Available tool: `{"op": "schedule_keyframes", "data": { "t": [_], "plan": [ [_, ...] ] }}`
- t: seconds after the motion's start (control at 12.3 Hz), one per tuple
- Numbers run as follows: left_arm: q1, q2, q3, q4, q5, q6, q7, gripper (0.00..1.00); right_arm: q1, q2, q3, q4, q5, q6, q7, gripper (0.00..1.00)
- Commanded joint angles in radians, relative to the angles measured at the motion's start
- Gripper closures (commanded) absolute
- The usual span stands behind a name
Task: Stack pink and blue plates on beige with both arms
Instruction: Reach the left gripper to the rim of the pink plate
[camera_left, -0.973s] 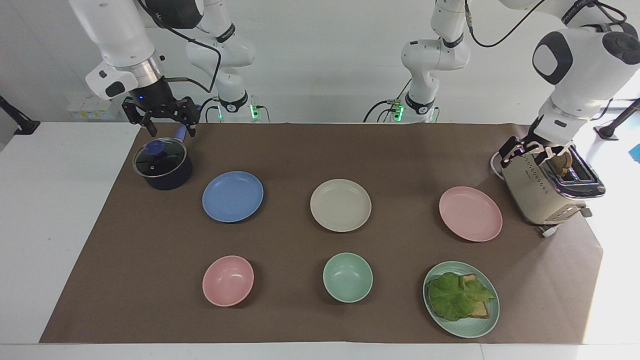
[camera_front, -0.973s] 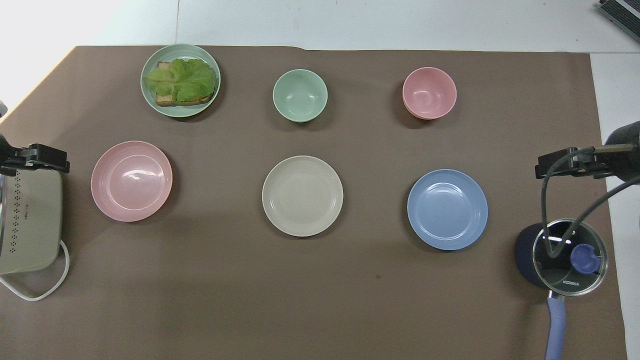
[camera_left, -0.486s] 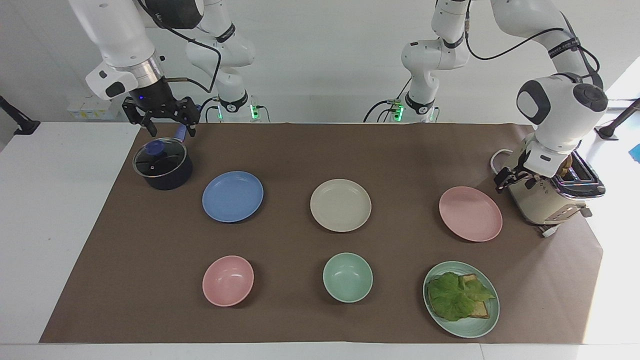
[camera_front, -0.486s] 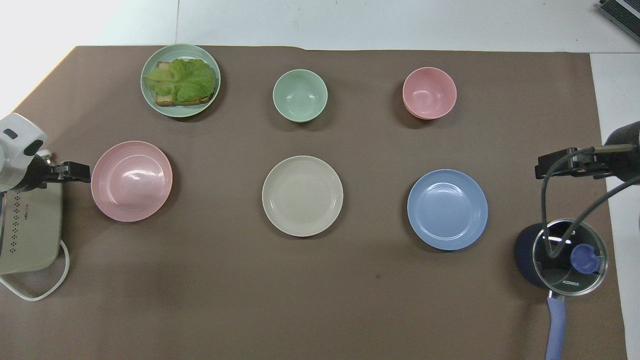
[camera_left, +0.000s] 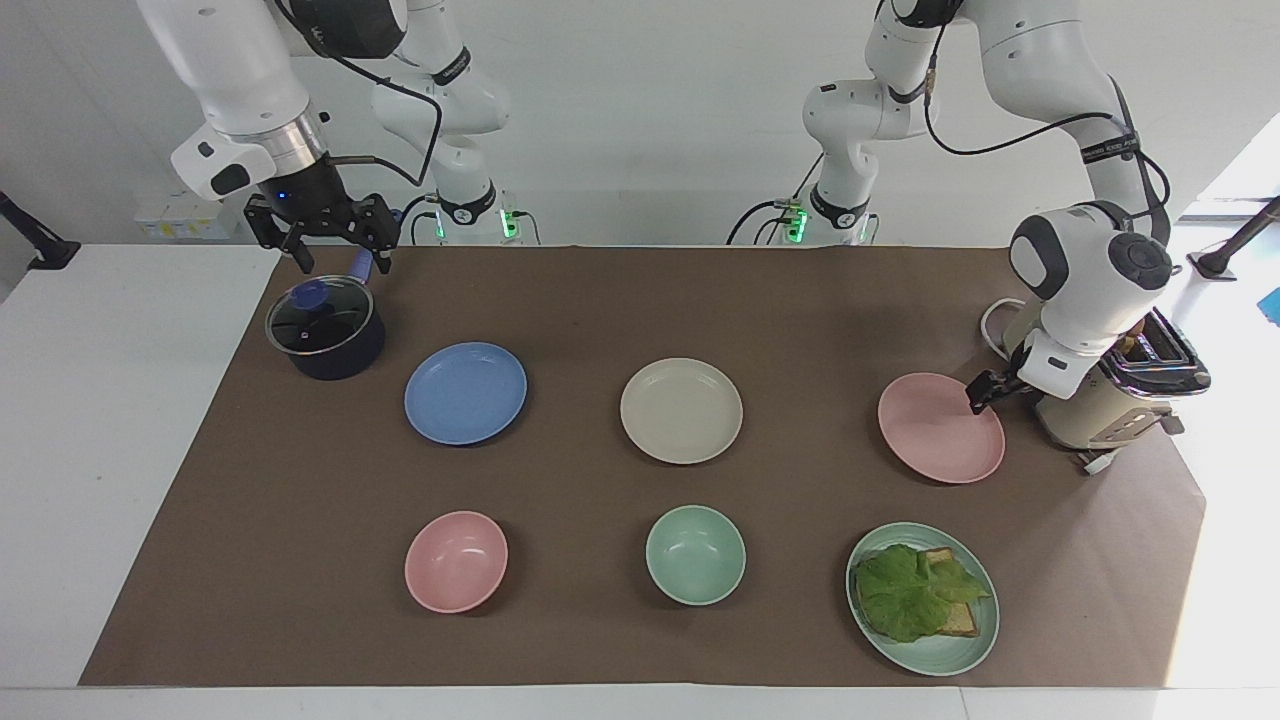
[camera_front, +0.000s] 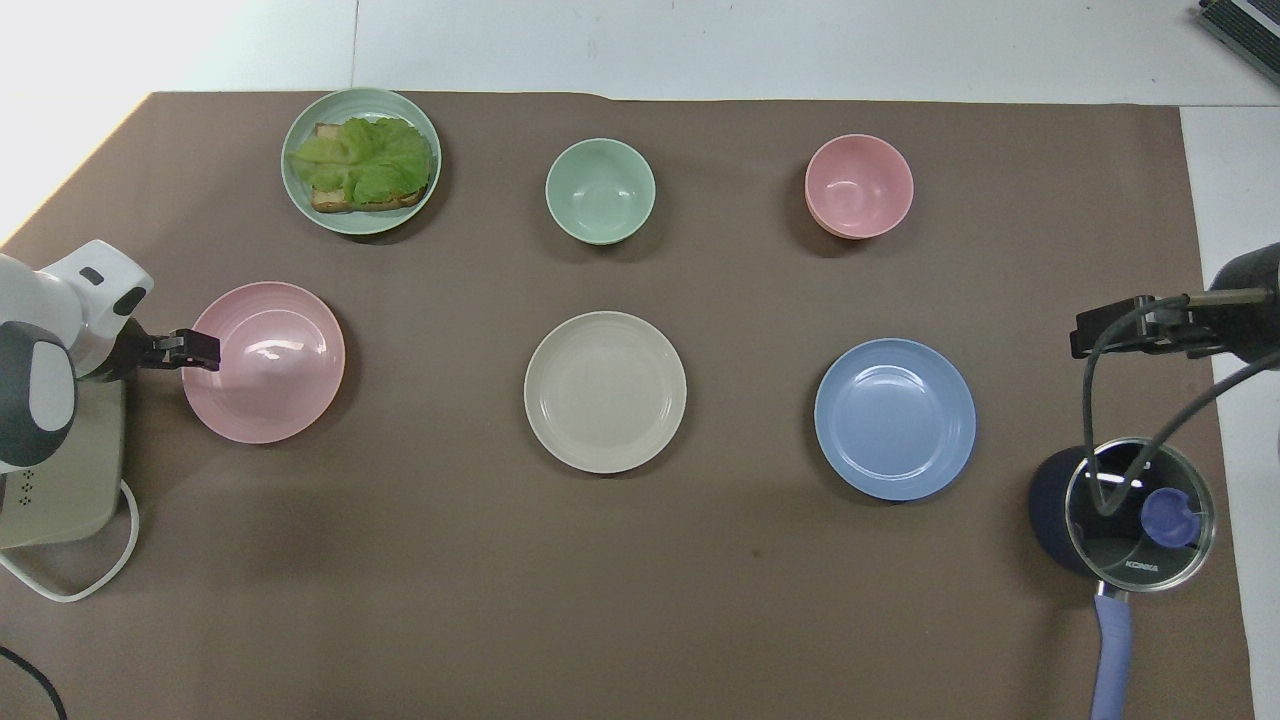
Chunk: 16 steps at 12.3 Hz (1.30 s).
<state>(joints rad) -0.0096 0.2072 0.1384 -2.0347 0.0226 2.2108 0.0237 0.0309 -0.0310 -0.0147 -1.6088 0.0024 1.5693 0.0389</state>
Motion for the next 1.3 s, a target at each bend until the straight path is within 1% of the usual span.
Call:
{"op": "schedule_keyframes", "data": {
  "t": [0.0,0.08,0.24,0.32,0.65,0.73,0.81,0.89,0.97,1.05,1.22],
  "plan": [
    [-0.007,-0.002,0.000,-0.044,0.010,0.036,-0.062,0.00,-0.006,-0.021,-0.002,-0.022,0.022,-0.002,0.019,0.00],
    [-0.007,-0.002,0.001,-0.044,0.010,0.035,-0.068,0.00,-0.006,-0.021,-0.002,-0.022,0.022,-0.002,0.019,0.00],
    [-0.007,-0.002,0.001,-0.045,0.010,0.032,-0.067,0.45,-0.006,-0.021,-0.002,-0.022,0.022,-0.002,0.019,0.00],
    [-0.001,-0.003,0.001,-0.047,0.010,0.023,-0.067,0.50,-0.006,-0.021,-0.002,-0.022,0.022,-0.002,0.019,0.00],
    [-0.007,-0.002,0.000,-0.082,0.008,0.030,-0.082,0.50,-0.006,-0.021,-0.002,-0.022,0.022,-0.002,0.018,0.00],
    [-0.009,-0.002,0.000,-0.081,0.008,0.024,-0.087,0.55,-0.006,-0.021,-0.002,-0.022,0.022,-0.002,0.018,0.00],
    [-0.009,0.000,0.001,-0.076,0.008,0.021,-0.087,0.73,-0.008,-0.023,-0.002,-0.022,0.022,-0.002,0.018,0.00],
    [-0.009,0.001,0.001,-0.070,0.008,0.015,-0.085,0.96,-0.017,-0.023,-0.002,-0.022,0.022,-0.002,0.015,0.00],
    [-0.007,0.001,0.001,-0.064,0.008,0.003,-0.073,1.00,-0.017,-0.023,-0.002,-0.023,0.022,-0.002,0.015,0.00],
    [-0.003,-0.002,0.001,-0.042,0.008,-0.029,-0.059,1.00,-0.017,-0.023,-0.002,-0.023,0.022,-0.002,0.013,0.00],
    [-0.009,-0.002,0.001,0.065,0.008,-0.188,-0.033,1.00,-0.017,-0.023,-0.002,-0.023,0.022,0.002,0.013,0.00]
  ]
}}
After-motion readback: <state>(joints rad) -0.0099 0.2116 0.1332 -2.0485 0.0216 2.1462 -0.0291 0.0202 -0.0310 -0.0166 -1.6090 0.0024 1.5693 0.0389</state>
